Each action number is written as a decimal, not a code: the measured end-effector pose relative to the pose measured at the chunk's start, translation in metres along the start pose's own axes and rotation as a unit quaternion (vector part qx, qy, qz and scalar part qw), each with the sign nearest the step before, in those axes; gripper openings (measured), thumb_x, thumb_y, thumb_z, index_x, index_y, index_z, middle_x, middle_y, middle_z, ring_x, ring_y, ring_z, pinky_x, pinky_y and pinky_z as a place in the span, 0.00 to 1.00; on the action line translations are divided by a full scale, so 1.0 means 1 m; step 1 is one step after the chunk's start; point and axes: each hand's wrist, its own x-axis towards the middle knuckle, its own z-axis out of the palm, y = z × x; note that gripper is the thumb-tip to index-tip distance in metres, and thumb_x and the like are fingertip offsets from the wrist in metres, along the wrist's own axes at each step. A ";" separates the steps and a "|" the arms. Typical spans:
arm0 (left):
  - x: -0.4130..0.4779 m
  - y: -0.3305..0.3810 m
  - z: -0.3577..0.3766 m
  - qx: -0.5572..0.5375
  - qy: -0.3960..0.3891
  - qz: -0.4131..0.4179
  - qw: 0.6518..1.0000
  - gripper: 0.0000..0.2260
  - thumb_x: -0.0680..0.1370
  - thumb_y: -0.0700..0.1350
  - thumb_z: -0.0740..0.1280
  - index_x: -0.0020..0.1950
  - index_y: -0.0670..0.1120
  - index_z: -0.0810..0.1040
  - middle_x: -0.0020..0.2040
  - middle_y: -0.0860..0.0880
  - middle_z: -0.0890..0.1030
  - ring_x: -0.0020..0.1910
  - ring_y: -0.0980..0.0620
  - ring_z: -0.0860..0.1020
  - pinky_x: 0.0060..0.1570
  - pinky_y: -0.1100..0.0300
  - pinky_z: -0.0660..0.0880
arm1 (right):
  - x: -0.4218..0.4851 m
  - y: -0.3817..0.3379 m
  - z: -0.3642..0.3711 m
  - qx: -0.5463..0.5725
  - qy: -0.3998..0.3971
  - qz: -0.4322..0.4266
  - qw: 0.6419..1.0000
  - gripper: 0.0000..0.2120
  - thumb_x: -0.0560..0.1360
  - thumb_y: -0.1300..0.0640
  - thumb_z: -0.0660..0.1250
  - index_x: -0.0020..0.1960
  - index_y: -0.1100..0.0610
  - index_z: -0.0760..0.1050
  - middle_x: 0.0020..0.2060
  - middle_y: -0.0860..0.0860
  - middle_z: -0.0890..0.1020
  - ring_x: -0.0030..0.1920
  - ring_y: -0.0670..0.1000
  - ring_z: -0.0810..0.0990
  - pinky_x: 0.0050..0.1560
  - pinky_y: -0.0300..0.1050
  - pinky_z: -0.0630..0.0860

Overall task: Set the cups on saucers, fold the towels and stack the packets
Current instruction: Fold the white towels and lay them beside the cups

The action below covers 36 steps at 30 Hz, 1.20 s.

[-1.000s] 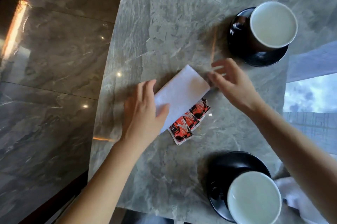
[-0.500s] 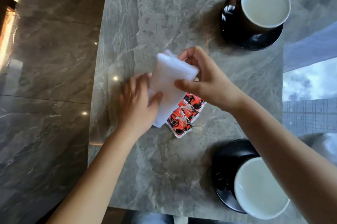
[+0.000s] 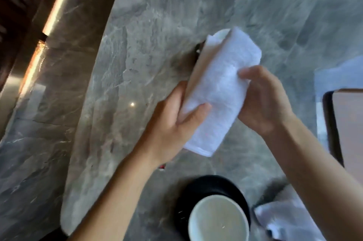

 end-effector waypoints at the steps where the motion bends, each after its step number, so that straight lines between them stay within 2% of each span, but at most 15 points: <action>1: 0.006 0.003 0.021 -0.017 -0.004 -0.013 1.000 0.16 0.73 0.56 0.66 0.58 0.51 0.73 0.52 0.50 0.82 0.53 0.50 0.80 0.54 0.42 0.76 | -0.006 -0.010 -0.014 0.001 0.018 -0.006 1.000 0.17 0.70 0.59 0.56 0.54 0.60 0.77 0.43 0.55 0.83 0.46 0.52 0.83 0.47 0.45 0.80; 3: 0.017 0.000 0.064 -0.063 -0.042 -0.050 0.996 0.16 0.71 0.56 0.65 0.57 0.55 0.74 0.54 0.54 0.82 0.54 0.55 0.79 0.57 0.48 0.74 | -0.016 -0.027 -0.042 -0.018 0.065 -0.016 0.998 0.17 0.72 0.57 0.56 0.50 0.58 0.81 0.41 0.54 0.84 0.44 0.52 0.84 0.43 0.44 0.80; 4: 0.022 -0.002 0.084 -0.074 -0.063 -0.074 0.993 0.15 0.70 0.57 0.65 0.55 0.55 0.74 0.53 0.55 0.81 0.52 0.57 0.78 0.55 0.51 0.75 | -0.020 -0.034 -0.056 -0.035 0.097 -0.017 0.995 0.16 0.72 0.55 0.56 0.50 0.57 0.82 0.41 0.54 0.84 0.44 0.52 0.84 0.43 0.44 0.80; 7: 0.041 -0.014 0.133 -0.076 -0.086 -0.149 0.982 0.14 0.71 0.55 0.63 0.52 0.49 0.73 0.45 0.52 0.79 0.40 0.59 0.76 0.39 0.60 0.74 | -0.025 -0.053 -0.103 -0.086 0.180 -0.044 0.979 0.14 0.74 0.55 0.58 0.49 0.54 0.82 0.42 0.52 0.84 0.44 0.51 0.83 0.41 0.44 0.80; 9: 0.057 -0.022 0.160 -0.086 -0.064 -0.187 0.977 0.07 0.75 0.51 0.62 0.50 0.49 0.71 0.43 0.53 0.78 0.37 0.61 0.77 0.33 0.68 0.72 | -0.019 -0.062 -0.135 -0.116 0.209 -0.097 0.966 0.12 0.74 0.59 0.59 0.51 0.55 0.80 0.44 0.52 0.84 0.45 0.50 0.82 0.43 0.44 0.79; 10: 0.064 -0.025 0.172 -0.086 -0.047 -0.202 0.975 0.05 0.76 0.48 0.62 0.50 0.50 0.70 0.46 0.51 0.79 0.40 0.59 0.78 0.35 0.68 0.73 | -0.014 -0.065 -0.149 -0.131 0.223 -0.117 0.959 0.11 0.74 0.60 0.61 0.54 0.57 0.78 0.46 0.53 0.83 0.47 0.51 0.81 0.46 0.45 0.78; 12: 0.079 -0.031 0.191 -0.037 -0.020 -0.211 0.977 0.13 0.76 0.47 0.63 0.60 0.47 0.67 0.59 0.47 0.76 0.55 0.51 0.76 0.53 0.62 0.73 | 0.001 -0.067 -0.171 -0.187 0.269 -0.141 0.934 0.15 0.75 0.61 0.62 0.62 0.60 0.70 0.54 0.57 0.80 0.53 0.52 0.78 0.53 0.49 0.74; 13: 0.083 -0.034 0.198 0.039 -0.006 -0.198 0.979 0.21 0.75 0.48 0.63 0.67 0.46 0.63 0.66 0.45 0.72 0.63 0.48 0.71 0.63 0.58 0.67 | 0.008 -0.067 -0.178 -0.231 0.295 -0.152 0.915 0.18 0.76 0.63 0.62 0.66 0.61 0.66 0.59 0.59 0.76 0.57 0.52 0.75 0.59 0.50 0.72; 15: 0.085 -0.037 0.207 0.227 0.050 -0.119 0.965 0.32 0.74 0.48 0.65 0.74 0.44 0.55 0.74 0.45 0.62 0.72 0.48 0.60 0.69 0.56 0.57 | 0.019 -0.058 -0.189 -0.327 0.327 -0.176 0.869 0.23 0.77 0.68 0.60 0.70 0.64 0.58 0.66 0.60 0.68 0.64 0.52 0.68 0.69 0.49 0.64; 17: 0.083 -0.040 0.212 0.336 0.067 -0.007 0.939 0.33 0.73 0.45 0.67 0.75 0.41 0.57 0.76 0.42 0.58 0.75 0.45 0.58 0.71 0.50 0.57 | 0.023 -0.041 -0.194 -0.414 0.315 -0.200 0.830 0.25 0.77 0.71 0.58 0.72 0.69 0.54 0.70 0.62 0.61 0.72 0.55 0.60 0.75 0.47 0.54; 19: 0.080 -0.046 0.215 0.396 0.044 0.041 0.916 0.33 0.72 0.45 0.67 0.74 0.42 0.60 0.76 0.42 0.57 0.76 0.43 0.56 0.70 0.41 0.59 | 0.026 -0.025 -0.193 -0.461 0.293 -0.215 0.809 0.26 0.76 0.70 0.55 0.73 0.69 0.53 0.74 0.63 0.53 0.76 0.58 0.52 0.76 0.47 0.48; 23: 0.074 -0.061 0.211 0.467 -0.003 0.037 0.883 0.35 0.69 0.46 0.69 0.73 0.39 0.60 0.77 0.44 0.53 0.76 0.43 0.49 0.69 0.35 0.56 | 0.040 -0.018 -0.186 -0.482 0.276 -0.227 0.800 0.28 0.73 0.75 0.53 0.73 0.70 0.53 0.75 0.65 0.50 0.77 0.60 0.48 0.77 0.52 0.48; 28: 0.066 -0.071 0.201 0.495 -0.010 0.031 0.868 0.39 0.68 0.49 0.68 0.74 0.41 0.55 0.77 0.45 0.50 0.76 0.48 0.46 0.69 0.36 0.50 | 0.058 -0.020 -0.177 -0.503 0.228 -0.216 0.805 0.30 0.70 0.75 0.52 0.73 0.70 0.54 0.75 0.65 0.51 0.77 0.61 0.48 0.76 0.49 0.46; 32: 0.066 -0.071 0.199 0.505 -0.012 0.023 0.863 0.39 0.68 0.50 0.69 0.74 0.41 0.56 0.76 0.46 0.50 0.76 0.48 0.46 0.69 0.35 0.48 | 0.063 -0.022 -0.177 -0.515 0.219 -0.215 0.801 0.31 0.70 0.71 0.50 0.73 0.70 0.54 0.75 0.64 0.51 0.77 0.59 0.48 0.74 0.36 0.44; 36: 0.070 -0.072 0.200 0.514 -0.023 0.017 0.857 0.39 0.70 0.54 0.68 0.74 0.42 0.54 0.77 0.46 0.53 0.76 0.47 0.47 0.69 0.34 0.53 | 0.065 -0.024 -0.178 -0.536 0.205 -0.208 0.792 0.30 0.71 0.71 0.52 0.73 0.70 0.54 0.75 0.65 0.51 0.77 0.60 0.49 0.74 0.41 0.45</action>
